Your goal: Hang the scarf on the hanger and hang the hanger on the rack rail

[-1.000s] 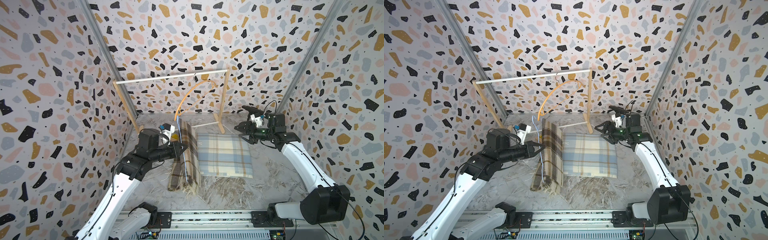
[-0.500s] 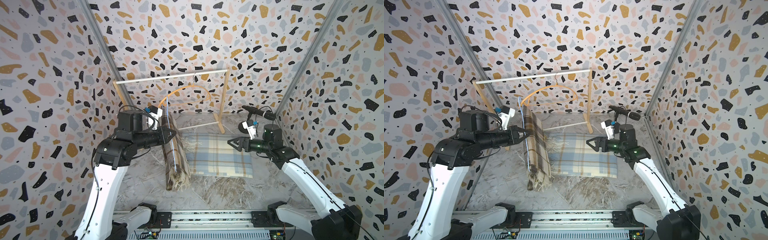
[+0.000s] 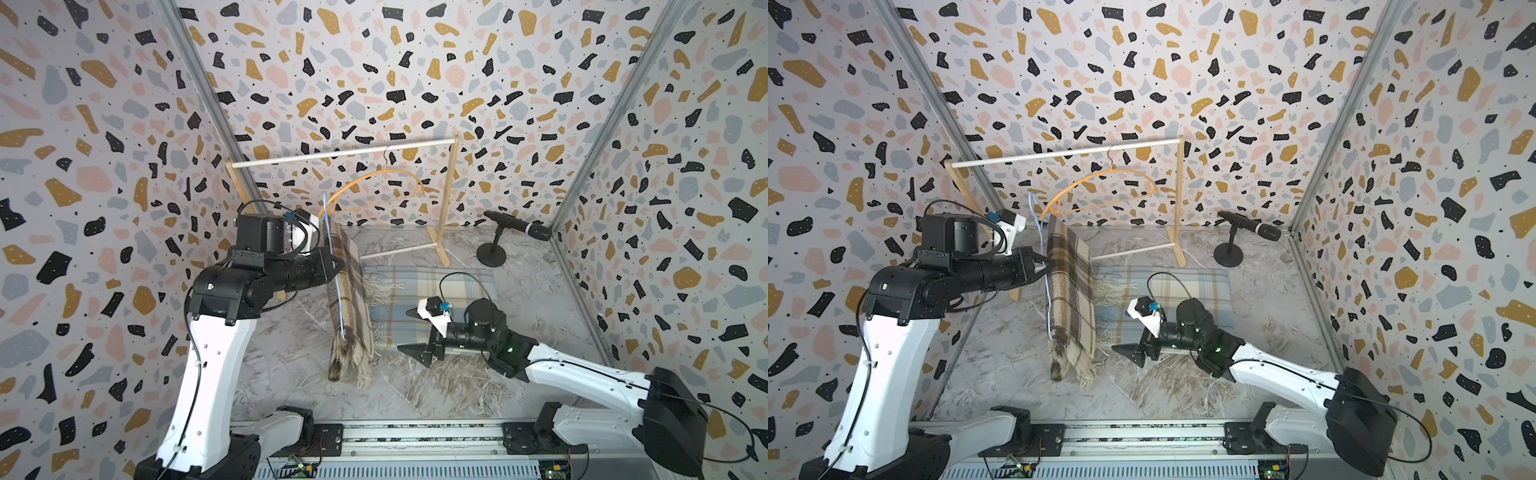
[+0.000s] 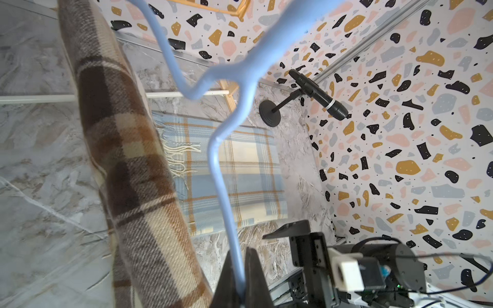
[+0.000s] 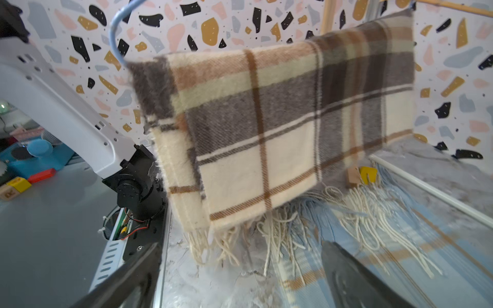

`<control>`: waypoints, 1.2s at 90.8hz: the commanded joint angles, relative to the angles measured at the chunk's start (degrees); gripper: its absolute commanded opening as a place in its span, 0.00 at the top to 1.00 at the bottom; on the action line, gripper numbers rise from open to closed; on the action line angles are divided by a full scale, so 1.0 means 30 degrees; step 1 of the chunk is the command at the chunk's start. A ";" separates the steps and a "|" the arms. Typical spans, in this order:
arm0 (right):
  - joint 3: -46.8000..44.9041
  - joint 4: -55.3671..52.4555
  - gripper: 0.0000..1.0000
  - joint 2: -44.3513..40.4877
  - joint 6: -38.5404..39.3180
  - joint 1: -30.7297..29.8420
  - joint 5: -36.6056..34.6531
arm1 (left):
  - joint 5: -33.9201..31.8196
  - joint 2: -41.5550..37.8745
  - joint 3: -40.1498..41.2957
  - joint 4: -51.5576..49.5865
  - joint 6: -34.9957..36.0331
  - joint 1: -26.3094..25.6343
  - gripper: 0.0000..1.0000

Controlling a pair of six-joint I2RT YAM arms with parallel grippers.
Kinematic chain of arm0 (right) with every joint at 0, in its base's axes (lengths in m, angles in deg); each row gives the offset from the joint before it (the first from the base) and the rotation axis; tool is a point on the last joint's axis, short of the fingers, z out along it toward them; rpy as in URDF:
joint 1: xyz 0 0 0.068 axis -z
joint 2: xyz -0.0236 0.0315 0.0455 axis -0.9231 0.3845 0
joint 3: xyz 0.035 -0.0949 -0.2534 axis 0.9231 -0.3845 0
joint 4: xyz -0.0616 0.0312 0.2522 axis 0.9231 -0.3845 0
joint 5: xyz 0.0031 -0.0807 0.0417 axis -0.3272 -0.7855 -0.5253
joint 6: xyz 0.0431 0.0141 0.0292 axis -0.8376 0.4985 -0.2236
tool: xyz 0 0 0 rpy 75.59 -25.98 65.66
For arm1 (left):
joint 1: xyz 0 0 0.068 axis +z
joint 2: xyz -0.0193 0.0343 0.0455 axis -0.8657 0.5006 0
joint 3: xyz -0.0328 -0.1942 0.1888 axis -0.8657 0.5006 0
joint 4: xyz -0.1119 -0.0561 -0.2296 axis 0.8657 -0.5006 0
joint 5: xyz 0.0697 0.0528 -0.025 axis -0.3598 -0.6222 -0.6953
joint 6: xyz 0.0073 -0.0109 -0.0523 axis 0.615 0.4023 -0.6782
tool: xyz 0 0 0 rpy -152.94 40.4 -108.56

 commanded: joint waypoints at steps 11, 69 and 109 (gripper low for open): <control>0.2088 0.3504 0.00 0.3593 0.2841 -0.3242 -0.4675 | -0.0873 -0.0298 -0.1222 0.2618 0.0082 0.0143 1.00; 0.5934 0.0701 0.61 0.6783 0.3528 -0.3669 -0.6464 | -0.1836 -0.0184 -0.1275 0.2403 0.0531 0.0382 1.00; 0.4396 0.3423 0.00 0.7564 0.3535 -0.4274 -0.5152 | -0.2195 -0.0094 -0.1155 0.2796 0.0516 0.0422 1.00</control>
